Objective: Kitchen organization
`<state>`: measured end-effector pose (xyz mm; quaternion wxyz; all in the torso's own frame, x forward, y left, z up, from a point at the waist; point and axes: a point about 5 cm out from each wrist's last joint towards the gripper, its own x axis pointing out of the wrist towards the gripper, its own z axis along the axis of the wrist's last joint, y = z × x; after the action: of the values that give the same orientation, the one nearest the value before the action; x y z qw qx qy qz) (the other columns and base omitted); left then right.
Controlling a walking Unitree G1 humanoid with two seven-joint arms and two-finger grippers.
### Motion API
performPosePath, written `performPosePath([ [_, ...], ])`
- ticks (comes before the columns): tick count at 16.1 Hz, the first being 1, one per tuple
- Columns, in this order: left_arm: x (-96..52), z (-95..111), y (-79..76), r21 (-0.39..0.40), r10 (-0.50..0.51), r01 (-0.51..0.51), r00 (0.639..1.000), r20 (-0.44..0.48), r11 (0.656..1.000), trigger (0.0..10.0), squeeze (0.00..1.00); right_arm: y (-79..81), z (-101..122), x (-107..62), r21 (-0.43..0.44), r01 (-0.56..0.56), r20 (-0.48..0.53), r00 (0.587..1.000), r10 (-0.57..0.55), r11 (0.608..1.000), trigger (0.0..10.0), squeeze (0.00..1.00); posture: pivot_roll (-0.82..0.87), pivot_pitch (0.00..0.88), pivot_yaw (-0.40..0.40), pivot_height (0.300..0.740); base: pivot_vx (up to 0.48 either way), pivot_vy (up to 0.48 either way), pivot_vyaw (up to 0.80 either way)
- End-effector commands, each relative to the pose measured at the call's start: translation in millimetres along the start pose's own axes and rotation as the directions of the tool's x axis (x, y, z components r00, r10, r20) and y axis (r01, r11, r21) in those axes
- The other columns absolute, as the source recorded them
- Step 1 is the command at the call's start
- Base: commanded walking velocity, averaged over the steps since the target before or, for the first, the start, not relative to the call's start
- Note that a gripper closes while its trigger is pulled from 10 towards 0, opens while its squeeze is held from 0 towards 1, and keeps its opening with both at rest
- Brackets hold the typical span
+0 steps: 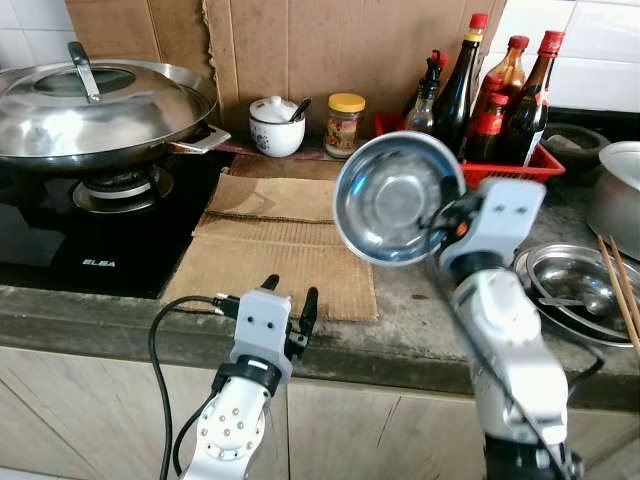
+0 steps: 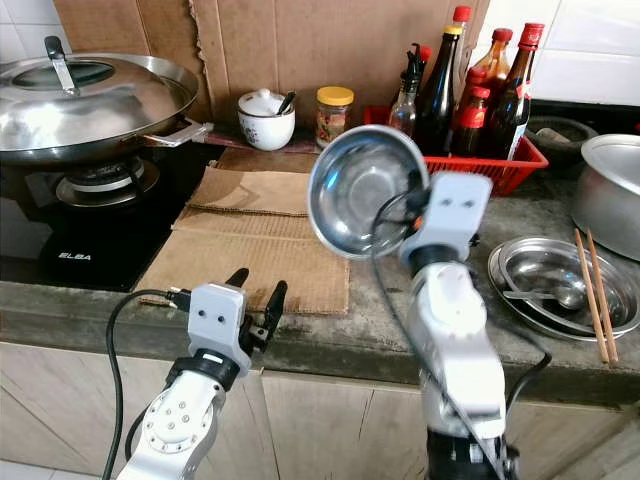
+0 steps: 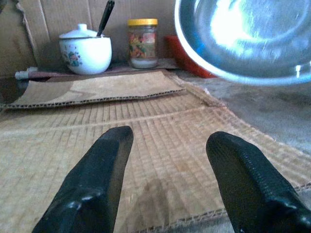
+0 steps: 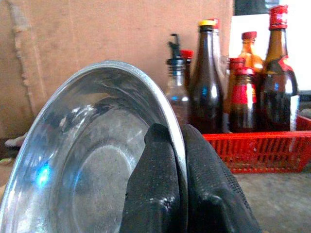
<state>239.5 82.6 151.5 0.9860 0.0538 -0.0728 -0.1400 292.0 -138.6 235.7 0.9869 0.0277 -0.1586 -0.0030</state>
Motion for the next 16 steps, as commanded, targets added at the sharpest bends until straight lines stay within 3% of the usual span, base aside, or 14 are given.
performPosePath([
  [1, 0.3, 7, 0.7, -0.008, -0.004, 0.004, 0.999, 0.031, 1.0, 10.0, 0.0, 1.7, 13, -6.4, -0.029, -0.034, 0.092, 0.995, 0.036, 0.999, 0.0, 0.0, 0.08, 0.0, -0.051, 0.74, 0.0, 0.0, 0.0],
  [4, 0.2, 11, 0.9, -0.003, -0.013, 0.013, 0.998, 0.066, 1.0, 10.0, 0.0, 2.0, 15, -11.6, -0.072, -0.029, 0.136, 0.99, 0.038, 0.997, 0.0, 0.0, 0.07, 0.0, -0.045, 0.74, 0.0, 0.0, 0.0],
  [10, -0.3, 8, -1.2, 0.01, -0.037, 0.037, 0.998, 0.057, 0.999, 10.0, 0.0, 2.4, 7, -12.6, -0.065, 0.008, 0.114, 0.994, -0.001, 0.998, 0.0, 0.0, 0.07, 0.0, -0.038, 0.74, -0.229, 0.0, 0.0],
  [14, -0.1, 5, -1.5, 0.014, -0.047, 0.046, 0.998, 0.049, 0.999, 10.0, 0.0, 4.0, 5, -12.3, -0.069, 0.007, 0.11, 0.994, 0.001, 0.998, 0.0, 0.0, 0.07, 0.0, -0.036, 0.74, 0.0, 0.0, 0.0],
  [15, -0.2, 5, -1.5, 0.015, -0.048, 0.047, 0.998, 0.048, 0.999, 10.0, 0.0, 3.8, 5, -12.3, -0.072, 0.009, 0.108, 0.994, -0.001, 0.997, 1.6, 0.0, 0.07, 0.0, -0.036, 0.74, 0.0, 0.0, 0.0],
  [16, -0.3, 5, -1.6, 0.016, -0.049, 0.048, 0.998, 0.047, 0.999, 10.0, 0.0, 3.4, 4, -12.4, -0.076, 0.013, 0.102, 0.995, -0.005, 0.997, 8.8, 0.0, 0.07, 0.0, -0.035, 0.74, 0.0, 0.0, 0.0],
])
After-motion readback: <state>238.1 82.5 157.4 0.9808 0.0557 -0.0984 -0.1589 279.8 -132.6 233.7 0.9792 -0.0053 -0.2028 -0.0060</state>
